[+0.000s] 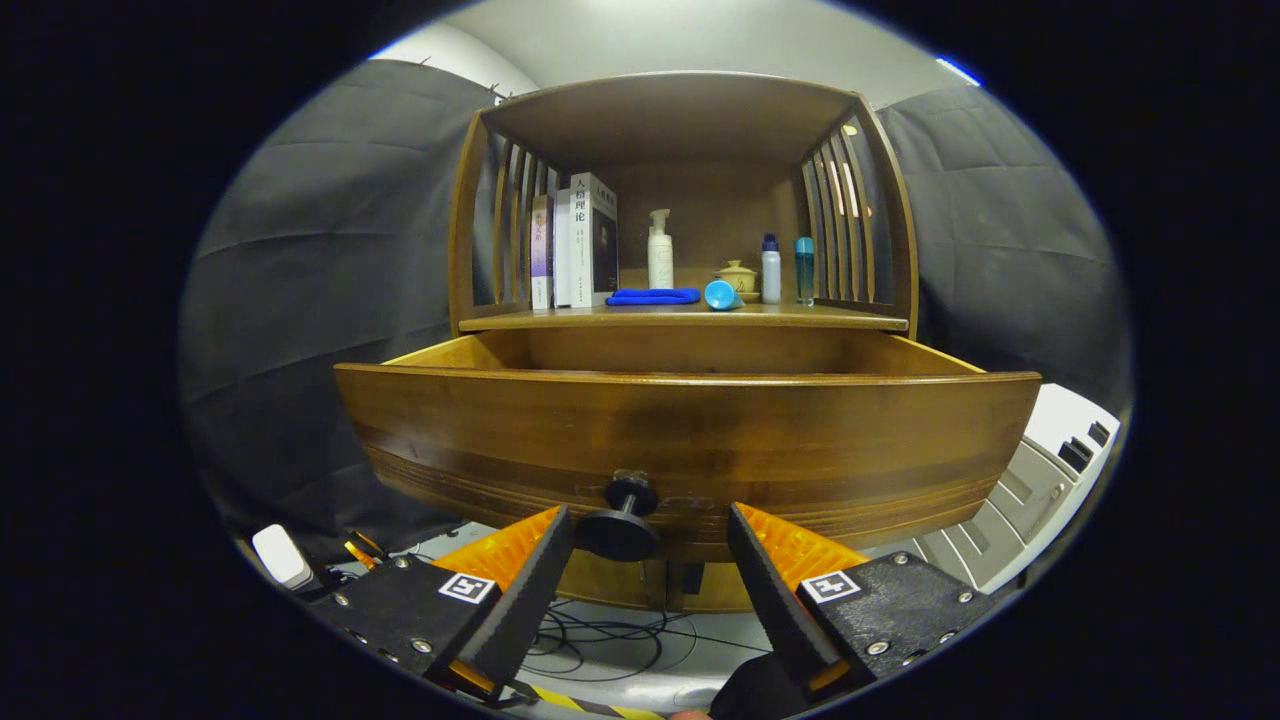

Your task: Pull open the drawer, take out the items inside it, and place them on the countertop above the cabinet.

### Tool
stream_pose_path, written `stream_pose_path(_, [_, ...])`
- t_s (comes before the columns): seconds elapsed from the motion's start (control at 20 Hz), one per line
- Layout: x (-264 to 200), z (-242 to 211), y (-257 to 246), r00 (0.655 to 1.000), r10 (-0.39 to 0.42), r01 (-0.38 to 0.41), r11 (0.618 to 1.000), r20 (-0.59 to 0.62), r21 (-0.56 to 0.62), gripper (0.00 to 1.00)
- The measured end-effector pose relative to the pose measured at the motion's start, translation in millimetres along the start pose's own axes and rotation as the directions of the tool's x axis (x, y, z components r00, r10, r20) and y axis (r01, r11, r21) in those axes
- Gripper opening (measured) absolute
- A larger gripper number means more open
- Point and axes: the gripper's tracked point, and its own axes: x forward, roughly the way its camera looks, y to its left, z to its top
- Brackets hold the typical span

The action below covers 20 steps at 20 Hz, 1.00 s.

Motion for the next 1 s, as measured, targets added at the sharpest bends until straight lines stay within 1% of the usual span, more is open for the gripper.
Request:
stream_pose_path(0.25, [7.1,4.4,2.2,1.000,-0.009,0.009,0.999,-0.002,0.051,0.95])
stream_pose_path(0.4, [7.5,3.4,0.7,1.000,-0.023,0.023,0.999,0.001,0.035,0.94])
stream_pose_path(0.65, [24.1,8.6,-15.0,0.996,-0.090,0.090,0.993,-0.011,0.072,0.94])
stream_pose_path(0.7, [27.3,11.1,-12.4,0.996,-0.090,0.090,0.992,-0.006,0.086,0.94])
stream_pose_path(0.85, [27.3,10.1,-13.8,0.996,-0.094,0.094,0.995,0.005,0.044,0.94])
stream_pose_path(1.0, [33.0,12.4,-13.9,0.995,-0.097,0.096,0.994,0.012,0.055,0.94])
